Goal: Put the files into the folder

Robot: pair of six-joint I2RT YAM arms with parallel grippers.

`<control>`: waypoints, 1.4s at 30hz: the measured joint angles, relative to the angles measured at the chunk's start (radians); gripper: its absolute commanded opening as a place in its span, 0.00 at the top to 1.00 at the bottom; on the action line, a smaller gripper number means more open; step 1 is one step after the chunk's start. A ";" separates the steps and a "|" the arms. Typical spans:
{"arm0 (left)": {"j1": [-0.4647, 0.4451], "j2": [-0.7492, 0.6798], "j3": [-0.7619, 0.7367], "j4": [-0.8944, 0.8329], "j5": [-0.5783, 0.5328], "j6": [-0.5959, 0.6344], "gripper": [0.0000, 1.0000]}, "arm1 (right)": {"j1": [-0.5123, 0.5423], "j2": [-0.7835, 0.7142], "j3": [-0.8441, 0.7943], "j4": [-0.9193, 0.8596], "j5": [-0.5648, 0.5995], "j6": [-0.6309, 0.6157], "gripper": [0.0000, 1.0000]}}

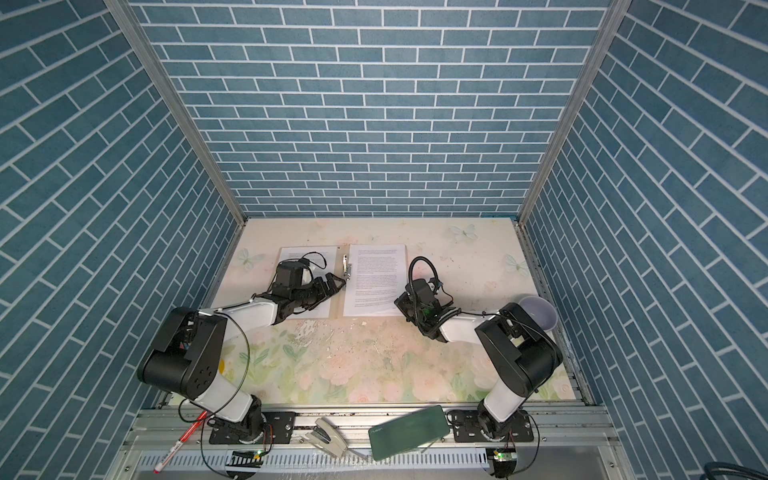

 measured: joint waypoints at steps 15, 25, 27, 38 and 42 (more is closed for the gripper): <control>-0.014 0.031 0.019 0.009 0.000 -0.011 0.00 | 0.014 -0.016 0.000 -0.046 0.011 0.022 0.74; -0.018 0.071 0.082 0.003 0.000 -0.004 0.00 | 0.016 -0.095 0.001 -0.179 0.046 0.007 0.44; -0.018 0.086 0.103 -0.002 0.001 0.002 0.00 | 0.016 -0.114 0.002 -0.227 0.061 -0.007 0.39; -0.020 0.196 0.206 -0.017 0.016 0.031 0.00 | -0.031 -0.183 0.002 -0.367 0.098 -0.092 0.35; -0.023 0.218 0.226 -0.025 0.018 0.039 0.00 | -0.064 -0.183 0.002 -0.362 0.096 -0.143 0.35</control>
